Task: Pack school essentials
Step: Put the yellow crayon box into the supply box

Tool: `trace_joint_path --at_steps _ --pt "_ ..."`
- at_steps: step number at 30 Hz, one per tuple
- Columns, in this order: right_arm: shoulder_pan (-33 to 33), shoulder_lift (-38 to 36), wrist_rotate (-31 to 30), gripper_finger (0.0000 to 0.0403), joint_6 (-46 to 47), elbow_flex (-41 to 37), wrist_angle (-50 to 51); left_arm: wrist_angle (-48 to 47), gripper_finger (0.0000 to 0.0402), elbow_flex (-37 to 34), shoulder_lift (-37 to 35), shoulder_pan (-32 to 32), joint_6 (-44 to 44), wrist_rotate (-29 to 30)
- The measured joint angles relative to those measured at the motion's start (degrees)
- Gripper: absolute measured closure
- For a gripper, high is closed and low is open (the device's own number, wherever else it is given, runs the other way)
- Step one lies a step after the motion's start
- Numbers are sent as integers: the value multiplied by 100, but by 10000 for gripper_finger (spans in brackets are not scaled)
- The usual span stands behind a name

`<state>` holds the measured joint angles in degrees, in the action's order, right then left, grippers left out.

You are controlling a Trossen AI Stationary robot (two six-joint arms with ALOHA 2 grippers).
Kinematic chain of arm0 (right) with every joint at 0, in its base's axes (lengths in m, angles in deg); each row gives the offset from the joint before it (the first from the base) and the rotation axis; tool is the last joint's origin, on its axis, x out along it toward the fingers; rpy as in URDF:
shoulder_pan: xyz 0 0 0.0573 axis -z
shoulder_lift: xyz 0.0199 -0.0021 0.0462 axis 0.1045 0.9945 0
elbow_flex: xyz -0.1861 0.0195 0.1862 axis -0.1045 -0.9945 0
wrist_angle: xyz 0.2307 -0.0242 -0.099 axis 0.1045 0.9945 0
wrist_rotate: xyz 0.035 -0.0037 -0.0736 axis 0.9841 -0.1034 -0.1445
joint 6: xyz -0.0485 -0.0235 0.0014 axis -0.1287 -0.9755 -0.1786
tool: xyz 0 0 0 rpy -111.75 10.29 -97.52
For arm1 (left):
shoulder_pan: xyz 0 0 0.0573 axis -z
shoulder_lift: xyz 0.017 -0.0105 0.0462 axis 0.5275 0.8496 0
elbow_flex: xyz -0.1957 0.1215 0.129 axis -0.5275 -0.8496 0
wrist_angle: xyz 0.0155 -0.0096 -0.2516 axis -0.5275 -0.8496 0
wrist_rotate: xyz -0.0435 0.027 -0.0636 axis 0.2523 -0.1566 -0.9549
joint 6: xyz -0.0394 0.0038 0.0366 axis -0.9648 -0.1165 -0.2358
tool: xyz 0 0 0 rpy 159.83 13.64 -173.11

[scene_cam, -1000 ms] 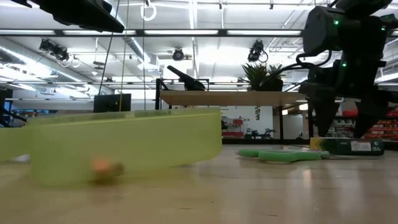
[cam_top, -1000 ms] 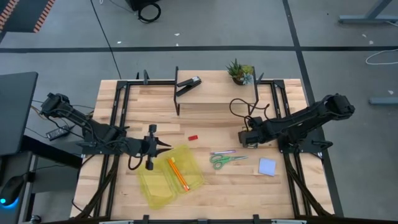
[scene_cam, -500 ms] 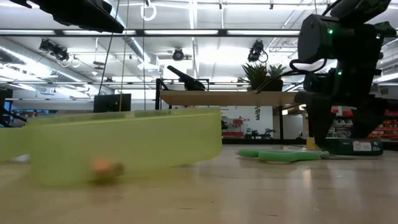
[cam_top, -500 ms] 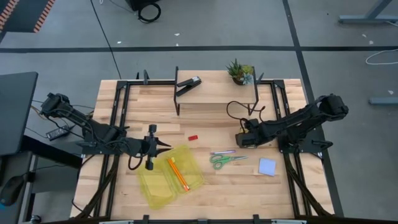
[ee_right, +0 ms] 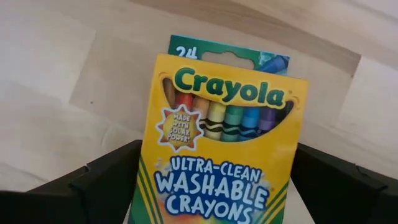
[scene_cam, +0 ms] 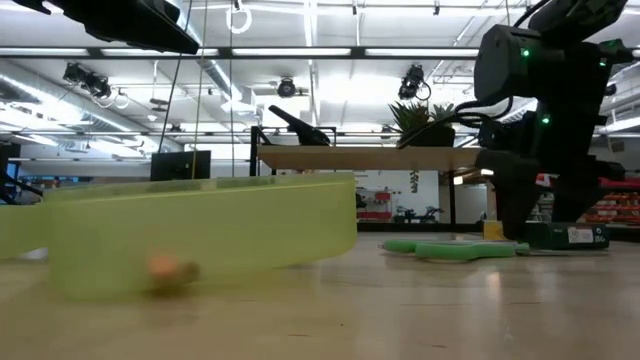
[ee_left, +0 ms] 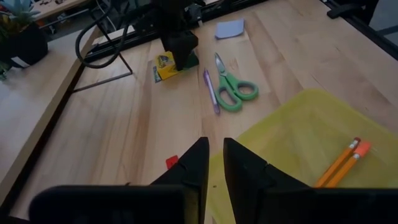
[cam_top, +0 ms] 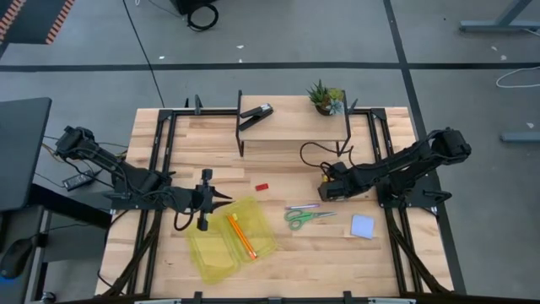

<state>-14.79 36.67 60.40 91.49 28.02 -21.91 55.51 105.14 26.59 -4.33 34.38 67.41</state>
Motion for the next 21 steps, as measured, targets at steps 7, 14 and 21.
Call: trace_joint_path --at_steps 7,14,21 --pt "0 0 -68 11 -345 0 -55 0 341 0 0 -1 12 0" --pt "1 0 48 20 -429 0 -53 0 348 0 0 0 13 0" --pt "0 -4 280 58 -630 7 -53 0 345 0 0 0 10 0"
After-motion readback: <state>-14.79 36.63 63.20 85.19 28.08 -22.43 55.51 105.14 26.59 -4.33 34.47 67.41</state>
